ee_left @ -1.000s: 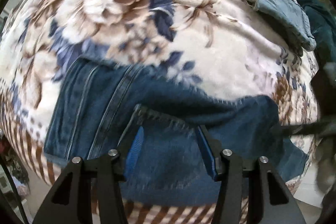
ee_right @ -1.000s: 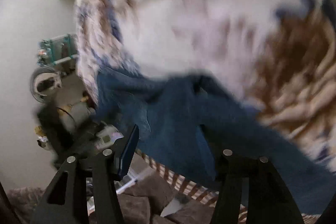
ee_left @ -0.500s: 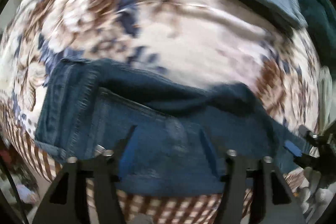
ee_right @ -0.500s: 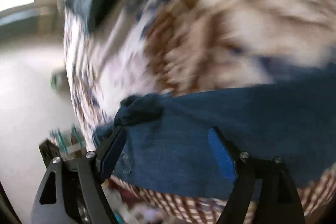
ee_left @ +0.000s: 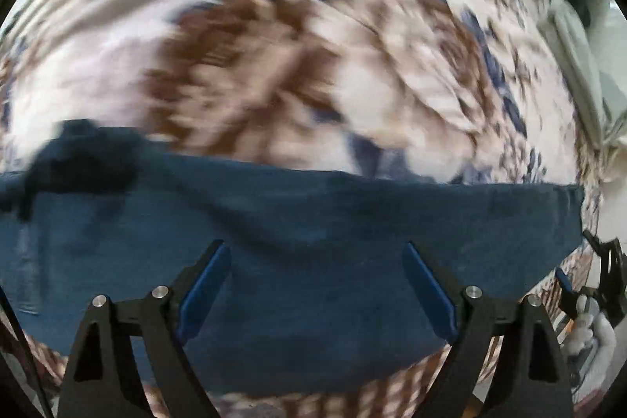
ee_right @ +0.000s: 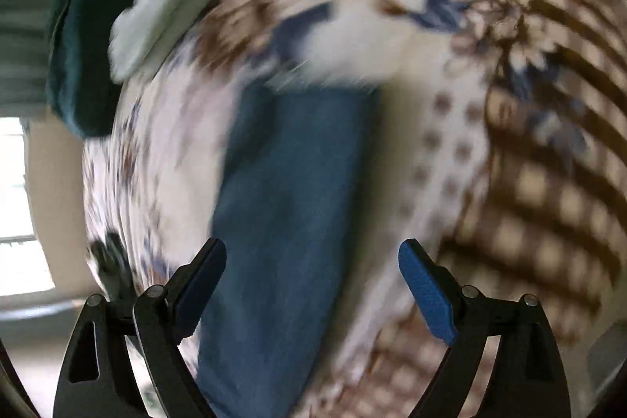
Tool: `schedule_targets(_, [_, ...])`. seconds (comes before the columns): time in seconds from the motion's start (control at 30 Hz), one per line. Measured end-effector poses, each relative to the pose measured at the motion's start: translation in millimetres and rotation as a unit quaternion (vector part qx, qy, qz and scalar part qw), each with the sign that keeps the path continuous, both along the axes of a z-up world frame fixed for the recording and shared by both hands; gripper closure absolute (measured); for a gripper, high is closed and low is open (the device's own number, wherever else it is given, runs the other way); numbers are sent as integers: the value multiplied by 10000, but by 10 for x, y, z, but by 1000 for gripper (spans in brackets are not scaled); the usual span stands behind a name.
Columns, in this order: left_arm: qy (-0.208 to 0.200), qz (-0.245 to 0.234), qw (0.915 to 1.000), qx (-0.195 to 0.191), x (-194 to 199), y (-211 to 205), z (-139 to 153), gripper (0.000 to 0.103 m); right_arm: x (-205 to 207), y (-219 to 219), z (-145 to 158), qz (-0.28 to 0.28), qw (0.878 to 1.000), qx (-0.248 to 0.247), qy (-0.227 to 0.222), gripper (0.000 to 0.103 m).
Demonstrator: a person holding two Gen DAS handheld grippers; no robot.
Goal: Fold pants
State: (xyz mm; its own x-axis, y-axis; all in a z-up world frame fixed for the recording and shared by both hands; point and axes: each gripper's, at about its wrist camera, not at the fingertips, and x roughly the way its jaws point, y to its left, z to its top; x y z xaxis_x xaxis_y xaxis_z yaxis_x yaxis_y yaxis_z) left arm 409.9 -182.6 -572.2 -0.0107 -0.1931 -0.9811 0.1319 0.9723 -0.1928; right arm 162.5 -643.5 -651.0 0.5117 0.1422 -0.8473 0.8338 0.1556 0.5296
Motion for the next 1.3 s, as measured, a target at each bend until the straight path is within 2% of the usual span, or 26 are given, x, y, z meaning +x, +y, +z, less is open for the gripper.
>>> schedule_targets(0.07, [32,-136,9993,359,-63,-170,-100,14,35,-186,-327,-74,9985,400,-362,11])
schedule_targets(0.1, [-17,-173,9985,520,-73,-221,-135,14,74,-182,-416,-49,9977,440,-508,11])
schedule_targets(0.17, [-118,-161,9975,680,-86,-269,-166,14,181,-193,-400,125,9954,302,-898,12])
schedule_targets(0.27, [-173,-144,9975,675,-86,-272,-180,13,297,-178,-362,258,9860,353,-1610,23])
schedule_targets(0.33, [-159,-95,9979,619,-85,-225,-211,9,380,-162,-442,357,9839,410,-1700,23])
schedule_targets(0.4, [-78,42,9987,495,-42,-184,-306,0,470,-170,-563,320,9811,598,-1814,23])
schedule_targets(0.5, [59,160,9987,478,-26,-97,-418,0,582,-200,-495,466,9724,649,-2190,29])
schedule_targets(0.57, [29,212,9982,557,-39,-57,-406,0,707,-184,-438,754,9668,580,-2374,50])
schedule_targets(0.67, [-30,233,9974,687,-67,-84,-418,0,832,-210,-541,911,9662,789,-2277,51])
schedule_targets(0.7, [13,213,9973,701,-66,-85,-396,0,892,-216,-583,967,9685,784,-2159,56])
schedule_targets(0.73, [44,202,9972,714,-66,-92,-367,0,929,-219,-595,997,9706,748,-2060,81])
schedule_targets(0.77, [36,185,9972,722,-20,-242,-373,0,972,-223,-588,1015,9750,632,-1874,91])
schedule_targets(0.83, [-99,181,9976,654,-28,-246,-260,0,938,-273,-452,833,9818,264,-1685,96])
schedule_targets(0.9, [-104,208,9976,647,-7,-262,-241,0,754,-371,-371,450,9868,-14,-1558,96])
schedule_targets(0.93, [-105,185,9976,660,-12,-260,-252,0,636,-430,-406,196,9879,4,-1540,96])
schedule_targets(1.0, [-143,117,9972,726,-14,-266,-260,0,497,-458,-631,-5,9842,499,-1697,96])
schedule_targets(1.1, [-156,119,9973,713,0,-342,-295,0,534,-431,-729,110,9775,881,-1913,89])
schedule_targets(1.13, [-152,120,9973,706,-8,-336,-293,0,571,-426,-743,187,9768,1001,-1885,84])
schedule_targets(1.17, [-145,135,9974,691,3,-334,-294,0,600,-407,-721,271,9745,1058,-1961,71])
schedule_targets(1.27, [-144,121,9977,651,-19,-261,-270,0,809,-339,-732,529,9719,1036,-2046,47])
schedule_targets(1.3, [-150,111,9978,637,-22,-213,-309,0,912,-315,-736,615,9715,1015,-2052,44])
